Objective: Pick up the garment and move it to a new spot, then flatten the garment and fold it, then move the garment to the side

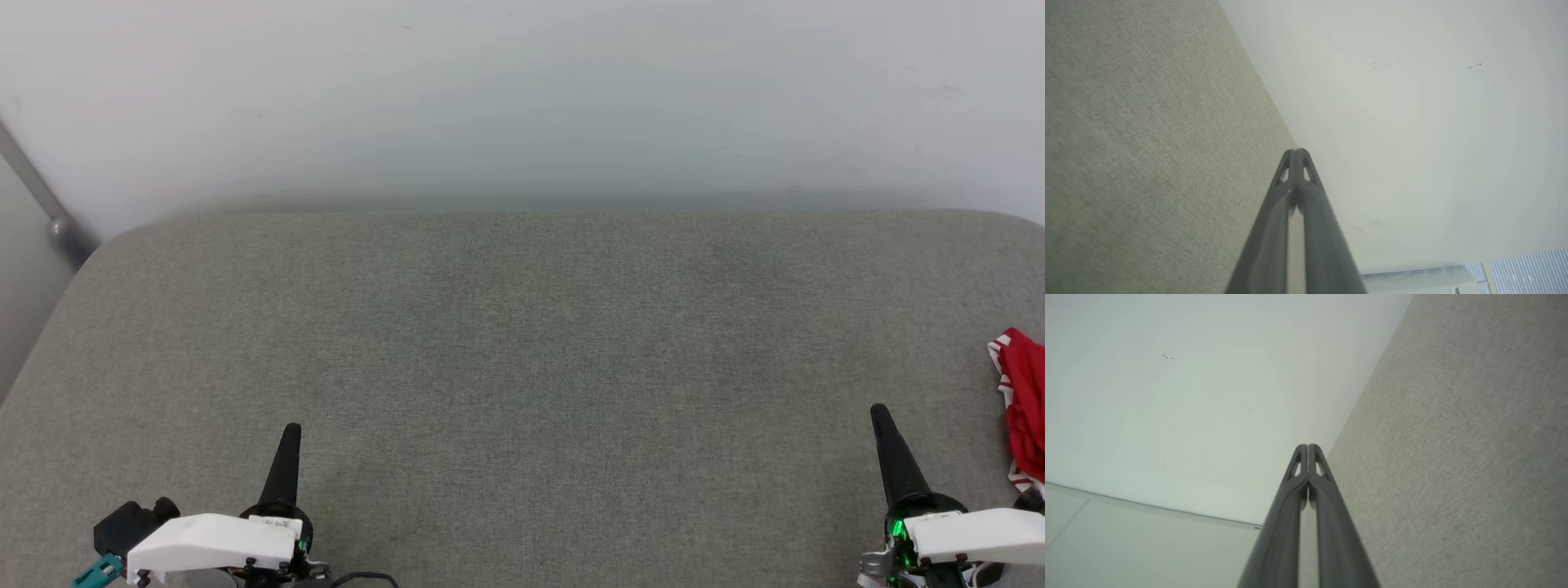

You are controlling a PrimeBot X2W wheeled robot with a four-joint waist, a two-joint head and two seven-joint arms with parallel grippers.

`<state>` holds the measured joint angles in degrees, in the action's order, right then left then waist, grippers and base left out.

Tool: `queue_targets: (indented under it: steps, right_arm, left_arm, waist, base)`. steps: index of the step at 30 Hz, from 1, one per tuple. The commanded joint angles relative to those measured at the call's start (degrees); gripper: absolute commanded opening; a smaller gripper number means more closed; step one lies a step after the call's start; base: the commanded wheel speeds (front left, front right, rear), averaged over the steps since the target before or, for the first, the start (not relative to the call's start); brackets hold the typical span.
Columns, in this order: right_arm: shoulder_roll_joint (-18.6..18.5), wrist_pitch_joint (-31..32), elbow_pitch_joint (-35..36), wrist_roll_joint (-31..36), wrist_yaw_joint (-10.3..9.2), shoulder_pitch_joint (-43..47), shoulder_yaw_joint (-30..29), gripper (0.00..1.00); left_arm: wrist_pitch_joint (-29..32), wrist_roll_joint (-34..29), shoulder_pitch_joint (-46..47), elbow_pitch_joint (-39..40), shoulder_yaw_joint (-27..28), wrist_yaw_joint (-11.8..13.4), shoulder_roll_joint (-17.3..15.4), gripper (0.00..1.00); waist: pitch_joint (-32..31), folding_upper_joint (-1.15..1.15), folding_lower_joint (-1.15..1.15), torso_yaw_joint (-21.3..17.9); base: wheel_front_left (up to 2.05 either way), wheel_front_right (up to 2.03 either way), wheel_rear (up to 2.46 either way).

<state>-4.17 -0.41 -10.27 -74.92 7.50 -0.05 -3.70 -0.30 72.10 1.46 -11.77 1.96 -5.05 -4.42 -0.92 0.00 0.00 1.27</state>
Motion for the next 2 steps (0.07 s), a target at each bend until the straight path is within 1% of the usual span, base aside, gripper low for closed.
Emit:
queue_targets:
  steps: [1,2]
  right_arm:
    - [-0.40,0.38,-0.01,-1.36,-0.01,-1.66,-0.18,0.00]
    - [-0.39,0.55,-0.10,-1.85,-0.01,-1.85,-0.21,0.00]
  left_arm:
    - [0.31,1.45,1.15,0.04,0.21,-0.36,-0.04,0.00]
    - [0.49,2.01,1.31,-0.01,0.29,-0.45,-0.03,0.00]
  waist:
    - [0.04,0.00,0.00,-0.04]
    - [0.06,0.00,0.00,-0.07]
  base:
    - [0.00,0.00,0.00]
    - [0.00,0.00,0.00]
